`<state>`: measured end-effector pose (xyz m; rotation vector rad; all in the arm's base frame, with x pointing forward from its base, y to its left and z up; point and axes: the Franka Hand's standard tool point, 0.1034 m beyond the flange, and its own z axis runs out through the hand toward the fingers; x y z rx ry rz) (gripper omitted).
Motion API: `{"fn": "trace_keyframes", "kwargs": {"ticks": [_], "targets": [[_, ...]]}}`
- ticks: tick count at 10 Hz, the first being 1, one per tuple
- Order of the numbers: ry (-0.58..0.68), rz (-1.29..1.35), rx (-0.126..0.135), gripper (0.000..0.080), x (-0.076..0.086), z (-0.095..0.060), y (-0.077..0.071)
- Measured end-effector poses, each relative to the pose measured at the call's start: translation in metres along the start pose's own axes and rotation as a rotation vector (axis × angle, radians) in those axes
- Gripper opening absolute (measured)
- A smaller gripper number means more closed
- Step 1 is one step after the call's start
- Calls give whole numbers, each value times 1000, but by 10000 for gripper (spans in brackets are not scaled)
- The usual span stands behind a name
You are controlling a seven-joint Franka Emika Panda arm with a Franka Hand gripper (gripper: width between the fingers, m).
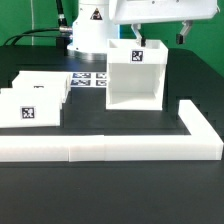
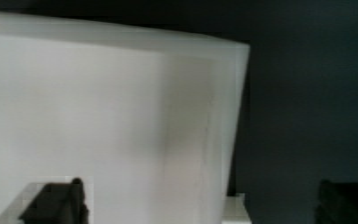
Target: Assemble drawer
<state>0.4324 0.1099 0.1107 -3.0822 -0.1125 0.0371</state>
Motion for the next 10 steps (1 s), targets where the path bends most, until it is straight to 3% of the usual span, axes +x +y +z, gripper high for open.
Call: {"fn": "trace_keyframes", "kwargs": {"ticks": [3, 5, 6, 7, 8, 10], "targets": [[-26, 31, -6, 649, -16, 11, 2], [-39, 54, -7, 392, -18, 16, 4], [-39, 64, -6, 392, -18, 17, 5], [-38, 70, -5, 208, -16, 17, 3], [-38, 67, -5, 81, -17, 17, 3], [-38, 68, -5, 36, -17, 17, 3]]}}
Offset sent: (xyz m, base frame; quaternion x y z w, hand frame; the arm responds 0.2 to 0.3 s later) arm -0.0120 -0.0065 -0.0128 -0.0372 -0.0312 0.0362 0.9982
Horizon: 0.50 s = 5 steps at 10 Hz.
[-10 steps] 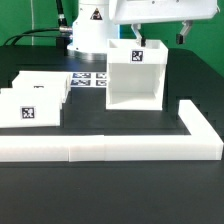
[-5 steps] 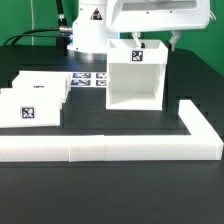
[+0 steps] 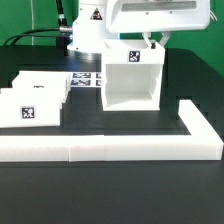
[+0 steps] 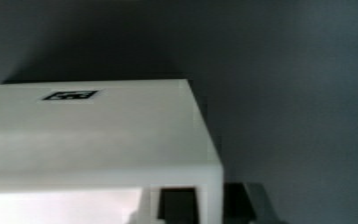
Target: Assemble drawer
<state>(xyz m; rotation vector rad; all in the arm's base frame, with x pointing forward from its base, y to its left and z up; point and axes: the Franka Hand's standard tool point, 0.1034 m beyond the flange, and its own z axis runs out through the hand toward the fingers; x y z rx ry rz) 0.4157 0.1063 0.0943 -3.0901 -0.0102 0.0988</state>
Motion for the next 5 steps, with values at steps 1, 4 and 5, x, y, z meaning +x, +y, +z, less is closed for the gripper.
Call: {"fn": "trace_keyframes", "kwargs": {"ticks": [1, 4, 5], "targets": [[0, 0, 0, 36, 0, 0, 0], [0, 0, 0, 36, 0, 0, 0], [0, 0, 0, 36, 0, 0, 0]]}}
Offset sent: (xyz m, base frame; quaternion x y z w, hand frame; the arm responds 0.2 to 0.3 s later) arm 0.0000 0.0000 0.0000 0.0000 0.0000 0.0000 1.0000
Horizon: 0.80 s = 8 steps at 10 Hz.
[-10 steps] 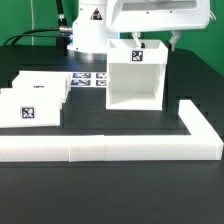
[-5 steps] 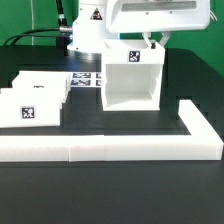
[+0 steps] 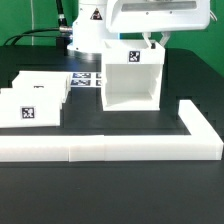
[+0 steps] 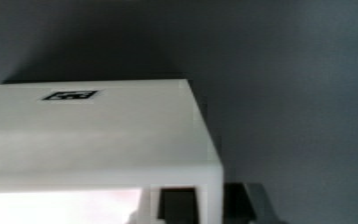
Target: Assemble drawer
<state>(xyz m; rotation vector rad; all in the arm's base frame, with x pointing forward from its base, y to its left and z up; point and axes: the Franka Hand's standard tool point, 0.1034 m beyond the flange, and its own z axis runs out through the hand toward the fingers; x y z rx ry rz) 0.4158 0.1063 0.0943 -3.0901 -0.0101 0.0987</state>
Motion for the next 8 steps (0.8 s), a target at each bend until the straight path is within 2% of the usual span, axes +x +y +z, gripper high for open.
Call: {"fn": "trace_keyframes", "kwargs": {"ticks": [1, 6, 8], "targets": [[0, -27, 1, 36, 4, -1, 2], [57, -76, 26, 38, 86, -7, 13], [88, -67, 37, 38, 117, -9, 8]]}}
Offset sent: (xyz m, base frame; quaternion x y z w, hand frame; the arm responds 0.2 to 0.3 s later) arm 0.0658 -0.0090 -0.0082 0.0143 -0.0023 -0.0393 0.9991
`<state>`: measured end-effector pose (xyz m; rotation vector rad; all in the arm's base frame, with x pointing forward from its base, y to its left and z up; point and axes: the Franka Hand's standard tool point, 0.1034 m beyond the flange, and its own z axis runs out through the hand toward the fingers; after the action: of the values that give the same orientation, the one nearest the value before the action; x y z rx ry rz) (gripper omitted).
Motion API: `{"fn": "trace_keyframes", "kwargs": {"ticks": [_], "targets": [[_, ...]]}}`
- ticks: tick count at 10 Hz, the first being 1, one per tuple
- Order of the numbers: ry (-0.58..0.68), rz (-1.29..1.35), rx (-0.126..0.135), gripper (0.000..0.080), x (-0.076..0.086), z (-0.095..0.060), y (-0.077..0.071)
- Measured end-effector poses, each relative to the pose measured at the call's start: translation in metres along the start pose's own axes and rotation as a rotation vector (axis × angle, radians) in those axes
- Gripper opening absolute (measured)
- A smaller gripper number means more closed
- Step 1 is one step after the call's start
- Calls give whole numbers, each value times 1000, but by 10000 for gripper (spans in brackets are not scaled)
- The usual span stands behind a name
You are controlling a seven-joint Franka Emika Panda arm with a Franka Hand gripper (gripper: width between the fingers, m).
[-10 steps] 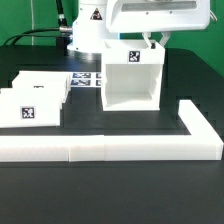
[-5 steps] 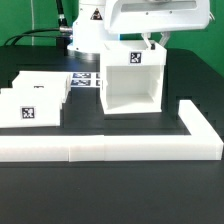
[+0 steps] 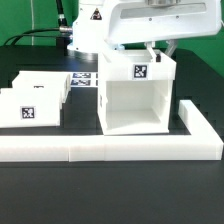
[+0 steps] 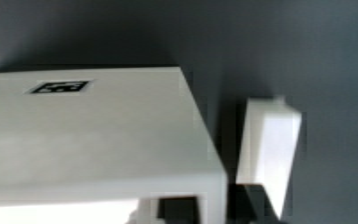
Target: Assemble drawer
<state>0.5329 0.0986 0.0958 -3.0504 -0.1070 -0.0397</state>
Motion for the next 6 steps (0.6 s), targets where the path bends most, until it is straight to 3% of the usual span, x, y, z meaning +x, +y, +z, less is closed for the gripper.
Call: {"fn": "trace_keyframes", "kwargs": {"ticks": [2, 6], "targets": [[21, 9, 5, 39, 17, -1, -1], [26, 73, 6, 39, 17, -3, -2]]}}
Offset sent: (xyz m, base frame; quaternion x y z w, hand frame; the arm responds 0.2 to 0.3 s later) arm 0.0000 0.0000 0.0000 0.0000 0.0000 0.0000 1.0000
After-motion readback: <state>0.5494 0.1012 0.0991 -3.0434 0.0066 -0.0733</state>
